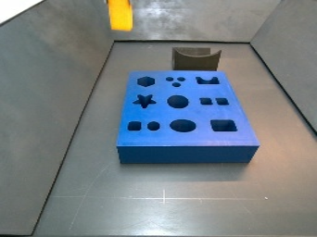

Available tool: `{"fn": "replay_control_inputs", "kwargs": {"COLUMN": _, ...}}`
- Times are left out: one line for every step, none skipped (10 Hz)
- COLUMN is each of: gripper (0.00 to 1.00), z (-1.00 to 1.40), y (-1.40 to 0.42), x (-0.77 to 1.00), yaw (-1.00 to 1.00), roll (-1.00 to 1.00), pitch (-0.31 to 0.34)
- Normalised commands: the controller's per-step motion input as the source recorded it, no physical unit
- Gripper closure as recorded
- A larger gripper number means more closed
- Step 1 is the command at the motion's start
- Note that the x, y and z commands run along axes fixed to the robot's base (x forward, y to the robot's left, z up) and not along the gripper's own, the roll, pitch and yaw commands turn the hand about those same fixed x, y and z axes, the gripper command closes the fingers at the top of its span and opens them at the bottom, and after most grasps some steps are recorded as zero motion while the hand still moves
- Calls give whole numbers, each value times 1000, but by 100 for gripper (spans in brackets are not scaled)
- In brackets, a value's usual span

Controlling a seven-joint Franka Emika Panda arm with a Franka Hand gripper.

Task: Pick up the arch object. Move up. Place the arch object on the fixture. Regrasp the arch object. Rotate the arch object. Move to above the board. Insert the arch object.
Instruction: Move to above the board.

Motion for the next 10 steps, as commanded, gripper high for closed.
{"fn": "replay_control_inputs", "kwargs": {"gripper": 100, "z": 1000, "y": -33, "x": -4, "yaw": 39, "roll": 141, "pitch": 63}}
{"fn": "replay_control_inputs", "kwargs": {"gripper": 100, "z": 1000, "y": -31, "x": -2, "yaw": 40, "roll": 139, "pitch": 65}}
{"fn": "replay_control_inputs", "kwargs": {"gripper": 100, "z": 966, "y": -29, "x": 0, "yaw": 41, "roll": 138, "pitch": 64}}
{"fn": "replay_control_inputs", "kwargs": {"gripper": 100, "z": 802, "y": -19, "x": 5, "yaw": 42, "roll": 135, "pitch": 68}}
{"fn": "replay_control_inputs", "kwargs": {"gripper": 100, "z": 635, "y": -11, "x": 7, "yaw": 44, "roll": 131, "pitch": 69}}
{"fn": "replay_control_inputs", "kwargs": {"gripper": 100, "z": 508, "y": -9, "x": 4, "yaw": 44, "roll": 127, "pitch": 68}}
{"fn": "replay_control_inputs", "kwargs": {"gripper": 100, "z": 382, "y": -11, "x": 3, "yaw": 42, "roll": 124, "pitch": 67}}
{"fn": "replay_control_inputs", "kwargs": {"gripper": 100, "z": 256, "y": -9, "x": 3, "yaw": 42, "roll": 120, "pitch": 66}}
{"fn": "replay_control_inputs", "kwargs": {"gripper": 100, "z": 302, "y": -1000, "x": 417, "yaw": 6, "roll": -145, "pitch": 176}}
{"fn": "replay_control_inputs", "kwargs": {"gripper": 100, "z": 281, "y": -1000, "x": 420, "yaw": 10, "roll": -147, "pitch": 175}}
